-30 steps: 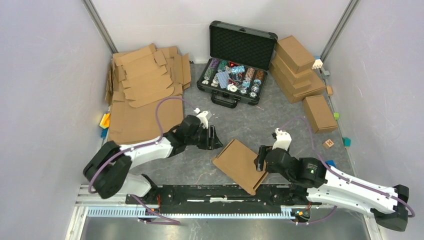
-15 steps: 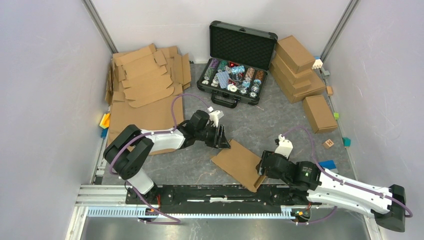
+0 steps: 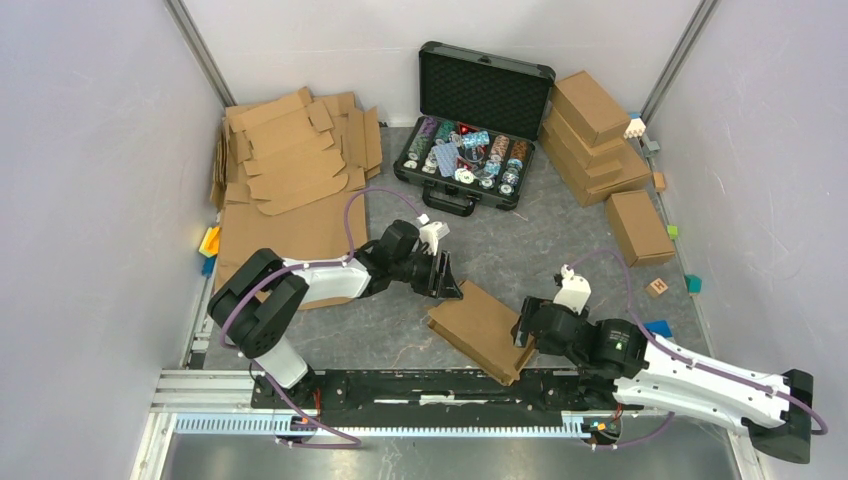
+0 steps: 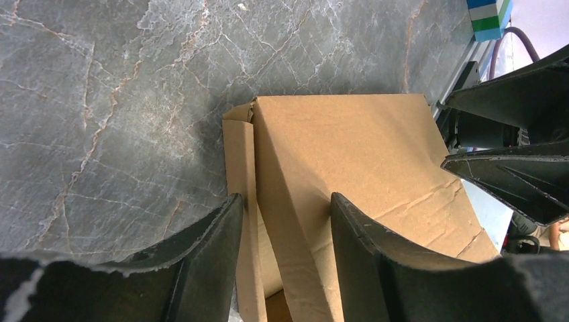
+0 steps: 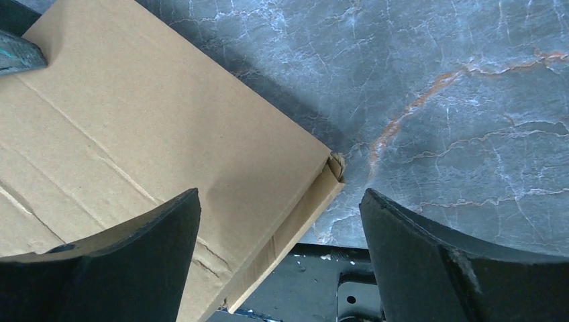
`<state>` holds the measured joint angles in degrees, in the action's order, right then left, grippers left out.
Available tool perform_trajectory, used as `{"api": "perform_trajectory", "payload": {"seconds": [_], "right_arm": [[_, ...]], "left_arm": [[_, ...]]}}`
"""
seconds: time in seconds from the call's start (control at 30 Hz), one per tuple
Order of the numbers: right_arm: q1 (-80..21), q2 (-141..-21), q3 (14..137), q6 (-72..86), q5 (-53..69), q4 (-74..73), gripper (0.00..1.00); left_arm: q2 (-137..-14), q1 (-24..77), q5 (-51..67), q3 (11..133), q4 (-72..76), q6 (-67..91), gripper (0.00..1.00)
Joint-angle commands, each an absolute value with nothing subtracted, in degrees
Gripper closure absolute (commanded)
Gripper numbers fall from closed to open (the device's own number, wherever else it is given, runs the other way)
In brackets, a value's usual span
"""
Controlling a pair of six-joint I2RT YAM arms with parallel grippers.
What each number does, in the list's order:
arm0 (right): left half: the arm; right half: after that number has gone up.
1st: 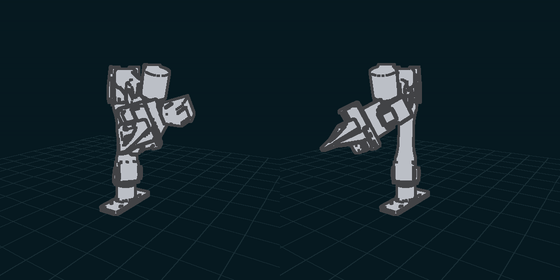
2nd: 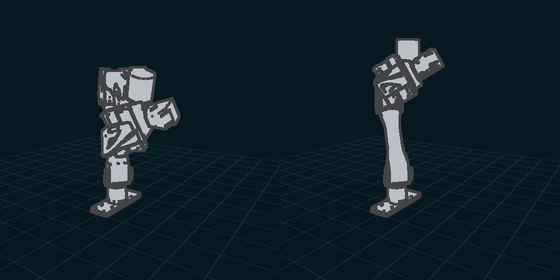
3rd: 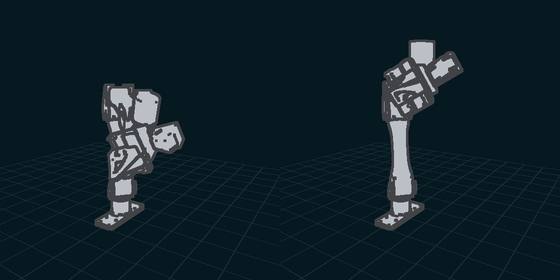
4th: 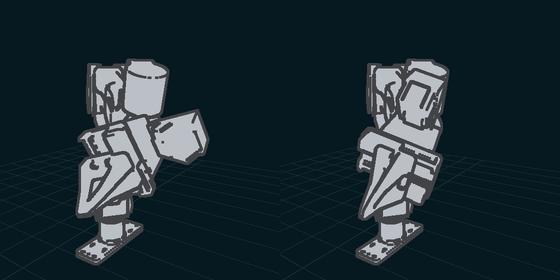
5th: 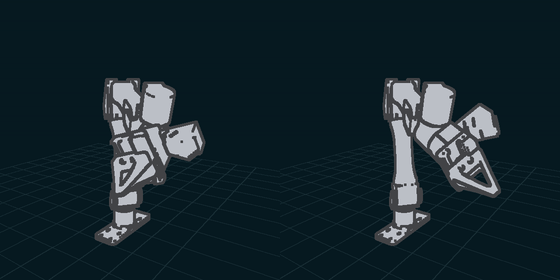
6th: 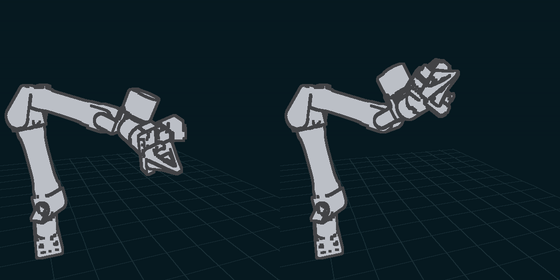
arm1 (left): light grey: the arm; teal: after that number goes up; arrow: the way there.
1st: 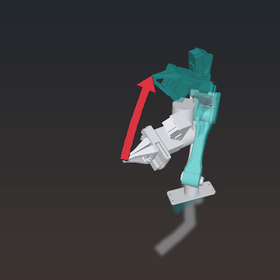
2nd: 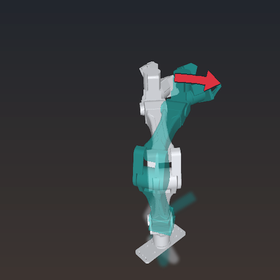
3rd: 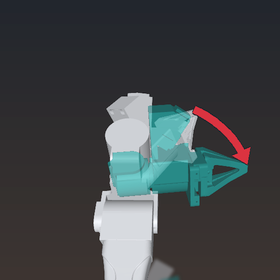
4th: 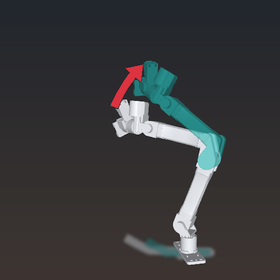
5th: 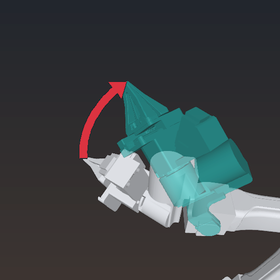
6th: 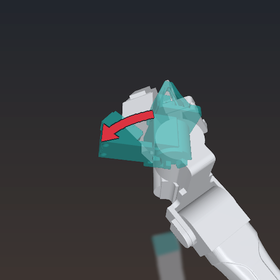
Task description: Fold the paper box
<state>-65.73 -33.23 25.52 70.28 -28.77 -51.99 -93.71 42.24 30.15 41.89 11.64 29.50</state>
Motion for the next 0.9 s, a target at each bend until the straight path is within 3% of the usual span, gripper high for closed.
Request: {"api": "perform_trajectory", "payload": {"seconds": [0.0,0.33,0.57,0.67,0.87], "right_arm": [[-65.92,-32.33,26.19,72.08,-29.22,-53.91,0.06],[-65.94,-30.32,19.00,73.85,-22.70,-41.32,0.17],[-65.89,-32.73,19.21,73.83,-24.65,-40.25,0.42],[-65.87,-33.57,18.57,73.60,-24.92,-38.82,0.61],[-65.92,-37.25,18.38,71.81,-26.54,-37.68,0.66]], "left_arm": [[-92.09,42.32,30.51,42.63,11.55,26.68,0.42],[-91.84,42.63,29.37,40.53,9.74,25.49,0.45],[-93.33,43.72,29.31,40.34,10.55,25.41,0.59],[-94.68,44.23,29.90,40.78,10.62,25.15,0.67],[-95.27,45.10,30.11,40.31,11.34,24.63,0.71]]}}
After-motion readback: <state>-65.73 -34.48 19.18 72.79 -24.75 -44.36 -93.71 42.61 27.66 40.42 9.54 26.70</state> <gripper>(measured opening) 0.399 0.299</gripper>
